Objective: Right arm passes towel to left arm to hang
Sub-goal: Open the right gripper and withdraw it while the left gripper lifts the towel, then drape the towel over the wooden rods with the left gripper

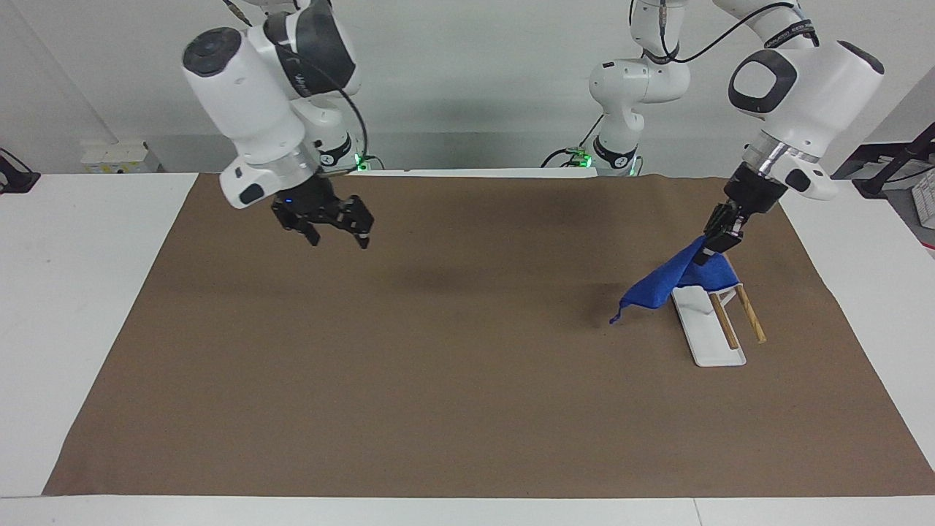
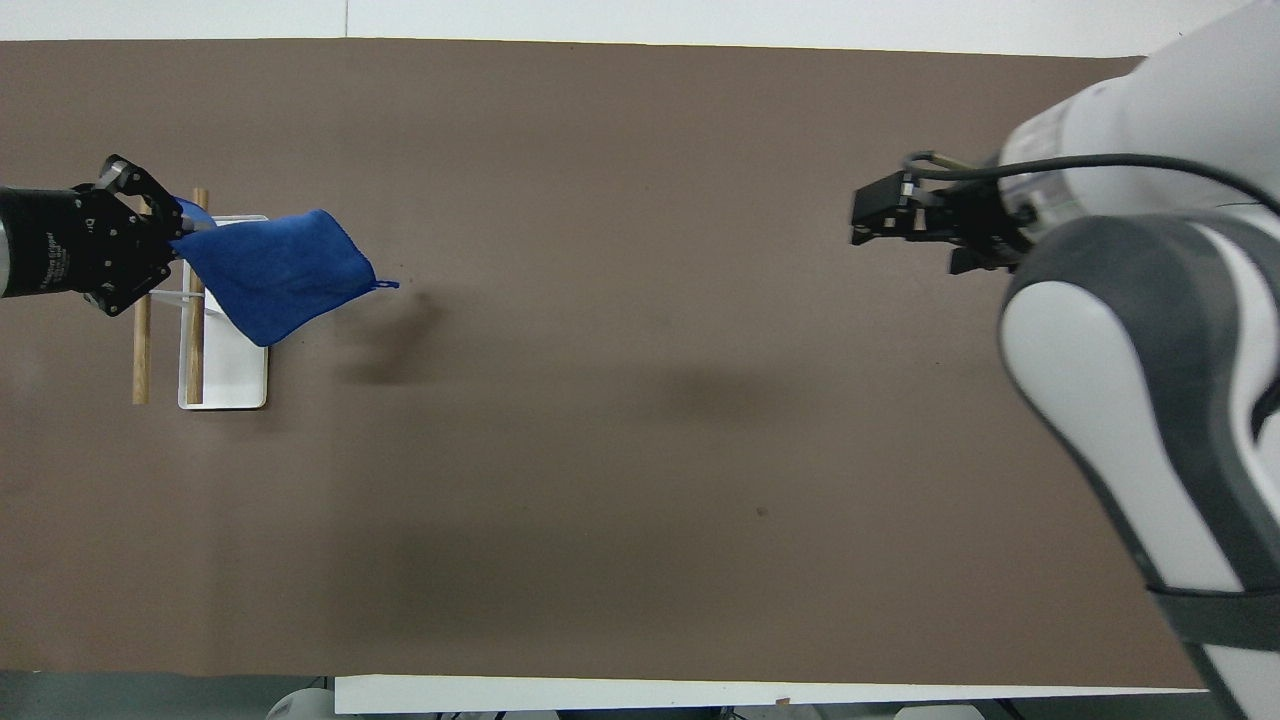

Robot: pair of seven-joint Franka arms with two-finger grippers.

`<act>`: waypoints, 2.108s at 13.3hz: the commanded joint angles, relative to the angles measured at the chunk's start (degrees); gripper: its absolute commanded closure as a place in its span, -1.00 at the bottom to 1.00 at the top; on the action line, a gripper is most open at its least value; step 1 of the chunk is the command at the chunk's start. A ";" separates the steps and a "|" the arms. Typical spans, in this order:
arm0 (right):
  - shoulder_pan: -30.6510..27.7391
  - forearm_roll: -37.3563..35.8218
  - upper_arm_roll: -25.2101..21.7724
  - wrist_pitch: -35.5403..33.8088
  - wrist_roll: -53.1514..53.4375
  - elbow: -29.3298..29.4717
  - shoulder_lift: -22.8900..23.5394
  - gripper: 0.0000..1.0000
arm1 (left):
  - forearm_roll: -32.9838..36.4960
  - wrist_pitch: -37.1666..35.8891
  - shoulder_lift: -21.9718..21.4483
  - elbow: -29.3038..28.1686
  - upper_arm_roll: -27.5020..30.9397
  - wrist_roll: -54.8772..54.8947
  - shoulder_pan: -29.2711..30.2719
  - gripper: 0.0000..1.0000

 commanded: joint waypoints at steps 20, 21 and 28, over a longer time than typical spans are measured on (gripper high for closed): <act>-1.13 -9.03 -9.23 -14.66 -17.98 2.90 -4.14 -0.99 | 2.46 2.41 7.82 8.29 -0.18 29.66 7.82 1.00; -1.13 -9.03 -9.23 -14.66 -17.98 2.90 -4.06 -0.99 | 2.46 2.49 7.82 8.29 -0.18 29.75 7.83 1.00; -1.13 -9.03 -9.85 -14.13 -17.80 2.64 -4.14 -0.99 | 8.34 7.15 7.73 6.63 -0.18 29.31 10.64 1.00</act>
